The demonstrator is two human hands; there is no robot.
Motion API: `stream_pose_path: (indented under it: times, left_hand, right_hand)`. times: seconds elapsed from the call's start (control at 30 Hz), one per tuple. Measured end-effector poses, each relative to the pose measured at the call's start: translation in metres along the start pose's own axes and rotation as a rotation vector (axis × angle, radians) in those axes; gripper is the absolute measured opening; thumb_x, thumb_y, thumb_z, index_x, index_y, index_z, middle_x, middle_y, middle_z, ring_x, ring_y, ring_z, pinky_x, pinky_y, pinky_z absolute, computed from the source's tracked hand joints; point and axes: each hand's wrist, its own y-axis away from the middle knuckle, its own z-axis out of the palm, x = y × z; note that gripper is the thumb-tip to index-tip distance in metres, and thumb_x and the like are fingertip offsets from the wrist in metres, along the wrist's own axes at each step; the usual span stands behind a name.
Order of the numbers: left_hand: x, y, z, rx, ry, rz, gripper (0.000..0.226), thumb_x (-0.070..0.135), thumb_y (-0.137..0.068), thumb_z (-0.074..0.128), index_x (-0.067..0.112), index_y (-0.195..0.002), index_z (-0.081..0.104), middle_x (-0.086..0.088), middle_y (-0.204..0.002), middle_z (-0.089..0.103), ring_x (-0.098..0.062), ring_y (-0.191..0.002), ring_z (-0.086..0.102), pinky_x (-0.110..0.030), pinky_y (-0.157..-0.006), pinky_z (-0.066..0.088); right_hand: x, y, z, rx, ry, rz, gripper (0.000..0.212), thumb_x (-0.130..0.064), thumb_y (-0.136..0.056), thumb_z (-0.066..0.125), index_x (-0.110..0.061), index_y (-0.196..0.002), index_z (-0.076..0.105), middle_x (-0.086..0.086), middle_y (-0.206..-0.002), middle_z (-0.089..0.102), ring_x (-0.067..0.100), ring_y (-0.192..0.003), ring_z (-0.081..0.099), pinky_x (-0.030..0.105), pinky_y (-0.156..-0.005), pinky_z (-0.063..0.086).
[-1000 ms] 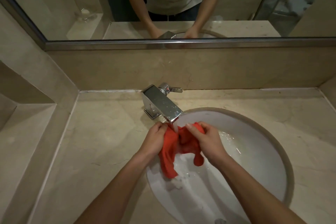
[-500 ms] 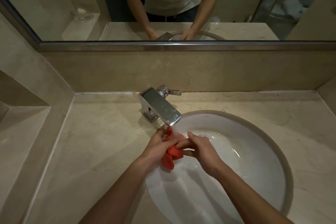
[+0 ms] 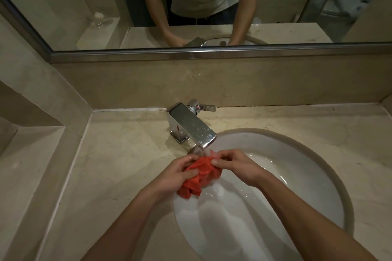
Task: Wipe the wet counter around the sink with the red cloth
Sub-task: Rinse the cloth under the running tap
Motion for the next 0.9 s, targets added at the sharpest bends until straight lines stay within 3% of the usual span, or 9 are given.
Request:
stream_pose_path:
  times: [0.1,0.17,0.27,0.33,0.43,0.53,0.6,0.73,0.9]
  left_hand:
    - [0.002,-0.001,-0.002,0.004,-0.185,0.065,0.03,-0.003,-0.091,0.056,0.016,-0.115,0.06,-0.005,-0.104,0.071,-0.028,-0.088,0.07,-0.045,-0.078,0.056]
    - [0.005,-0.003,0.002,0.026,-0.266,0.104,0.032,0.003,-0.079,0.062,0.018,-0.107,0.06,-0.006,-0.098,0.07,-0.027,-0.088,0.069,-0.049,-0.082,0.056]
    - [0.012,-0.006,0.013,0.065,-0.109,0.128,0.042,0.0,-0.078,0.075,0.016,-0.112,0.056,-0.001,-0.101,0.069,-0.01,-0.089,0.07,-0.026,-0.075,0.056]
    - [0.014,-0.011,0.019,0.134,-0.052,0.174,0.043,0.004,-0.079,0.079,0.013,-0.112,0.054,0.0,-0.101,0.069,-0.007,-0.09,0.069,-0.023,-0.074,0.054]
    - [0.021,-0.015,0.024,0.115,0.017,0.171,0.043,0.021,-0.077,0.081,0.01,-0.111,0.058,-0.006,-0.098,0.073,-0.026,-0.088,0.072,-0.04,-0.074,0.059]
    - [0.024,-0.019,0.026,0.069,-0.06,0.153,0.055,0.042,-0.068,0.082,0.01,-0.11,0.067,-0.004,-0.099,0.075,-0.023,-0.094,0.072,-0.031,-0.08,0.056]
    - [0.022,-0.019,0.026,0.071,-0.046,0.181,0.043,0.034,-0.072,0.082,0.009,-0.105,0.07,0.0,-0.096,0.075,-0.013,-0.092,0.071,-0.025,-0.081,0.052]
    - [0.02,-0.017,0.028,0.091,-0.054,0.211,0.022,0.021,-0.083,0.077,0.004,-0.095,0.07,-0.007,-0.088,0.073,-0.011,-0.083,0.067,-0.025,-0.077,0.051]
    - [0.021,-0.017,0.023,0.183,-0.107,0.176,0.012,0.022,-0.087,0.073,0.011,-0.091,0.069,-0.004,-0.082,0.073,-0.014,-0.077,0.068,-0.031,-0.075,0.054]
  right_hand:
    - [-0.004,-0.001,0.0,0.089,0.036,-0.078,0.012,-0.009,-0.082,0.079,-0.007,-0.081,0.067,0.003,-0.074,0.063,0.013,-0.073,0.057,0.026,-0.07,0.044]
    - [-0.011,0.001,0.007,0.119,0.018,-0.14,0.017,-0.002,-0.08,0.079,-0.007,-0.079,0.063,0.002,-0.07,0.06,0.012,-0.066,0.056,0.021,-0.062,0.044]
    - [-0.018,0.005,0.018,0.107,-0.056,-0.182,0.014,0.004,-0.082,0.076,0.006,-0.087,0.063,0.008,-0.071,0.063,0.011,-0.061,0.059,0.022,-0.056,0.048]
    - [-0.023,0.007,0.018,0.091,-0.023,-0.207,0.012,0.003,-0.082,0.076,0.004,-0.09,0.067,0.009,-0.077,0.066,0.013,-0.067,0.064,0.025,-0.062,0.052]
    - [-0.028,0.012,0.01,0.042,0.005,-0.214,0.009,-0.002,-0.084,0.076,-0.007,-0.083,0.069,0.005,-0.081,0.071,0.016,-0.077,0.07,0.027,-0.071,0.055]
    - [-0.024,0.017,0.004,0.006,-0.096,-0.184,0.007,-0.013,-0.086,0.075,-0.01,-0.083,0.071,0.001,-0.079,0.069,0.01,-0.076,0.065,0.022,-0.071,0.049]
    - [-0.017,0.017,0.002,0.003,-0.166,-0.163,0.02,-0.026,-0.084,0.077,-0.008,-0.089,0.07,0.004,-0.081,0.066,0.014,-0.077,0.059,0.023,-0.07,0.045]
    - [0.003,0.021,0.002,-0.022,-0.144,-0.097,0.044,-0.046,-0.077,0.075,-0.009,-0.102,0.07,0.005,-0.089,0.064,0.012,-0.079,0.057,0.023,-0.07,0.046]
    - [0.024,0.023,0.007,-0.113,0.128,0.02,0.024,-0.027,-0.074,0.088,-0.016,-0.084,0.069,-0.006,-0.087,0.069,0.007,-0.077,0.062,0.025,-0.079,0.046]
